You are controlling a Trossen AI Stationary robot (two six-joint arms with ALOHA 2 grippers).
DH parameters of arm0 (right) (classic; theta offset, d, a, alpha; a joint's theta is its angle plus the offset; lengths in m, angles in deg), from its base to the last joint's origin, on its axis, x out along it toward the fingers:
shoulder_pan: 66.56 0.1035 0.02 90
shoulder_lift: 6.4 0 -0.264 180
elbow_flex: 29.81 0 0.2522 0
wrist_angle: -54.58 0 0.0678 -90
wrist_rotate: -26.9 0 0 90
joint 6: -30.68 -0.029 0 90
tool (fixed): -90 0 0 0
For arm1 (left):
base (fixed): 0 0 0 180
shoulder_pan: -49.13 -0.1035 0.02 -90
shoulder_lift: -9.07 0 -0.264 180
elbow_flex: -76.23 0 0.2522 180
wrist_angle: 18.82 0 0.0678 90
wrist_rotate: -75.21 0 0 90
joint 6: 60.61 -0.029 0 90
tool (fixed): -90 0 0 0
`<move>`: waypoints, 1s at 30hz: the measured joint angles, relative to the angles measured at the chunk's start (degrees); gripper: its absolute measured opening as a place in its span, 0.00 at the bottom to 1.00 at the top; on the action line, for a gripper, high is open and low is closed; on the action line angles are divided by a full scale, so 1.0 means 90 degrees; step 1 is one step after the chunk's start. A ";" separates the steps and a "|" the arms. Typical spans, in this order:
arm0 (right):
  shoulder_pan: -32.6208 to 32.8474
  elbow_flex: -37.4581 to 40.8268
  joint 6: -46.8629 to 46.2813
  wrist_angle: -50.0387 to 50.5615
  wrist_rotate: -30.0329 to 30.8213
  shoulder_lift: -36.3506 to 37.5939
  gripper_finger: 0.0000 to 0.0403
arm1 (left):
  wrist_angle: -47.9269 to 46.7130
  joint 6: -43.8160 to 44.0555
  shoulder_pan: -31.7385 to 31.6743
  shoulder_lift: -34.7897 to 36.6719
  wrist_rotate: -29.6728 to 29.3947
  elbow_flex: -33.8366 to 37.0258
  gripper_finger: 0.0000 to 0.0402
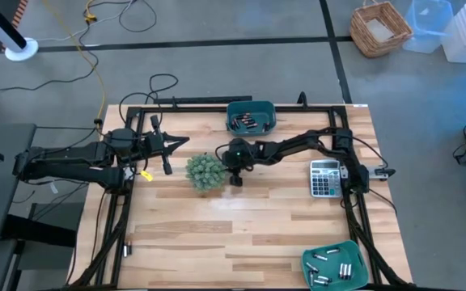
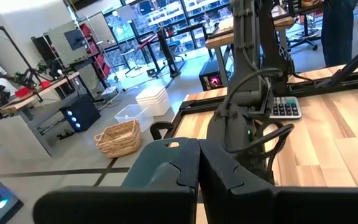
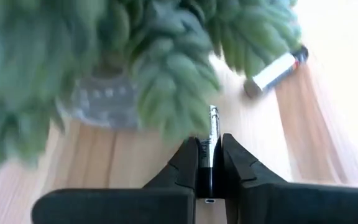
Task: Sort batteries
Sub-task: Put the silver battery into the green bin
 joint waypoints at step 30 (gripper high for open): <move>-0.0699 0.0524 0.1025 0.3268 -0.0415 0.3708 0.10 | -0.0119 0.0226 -0.0002 -0.0002 0.0005 0.0000 0.00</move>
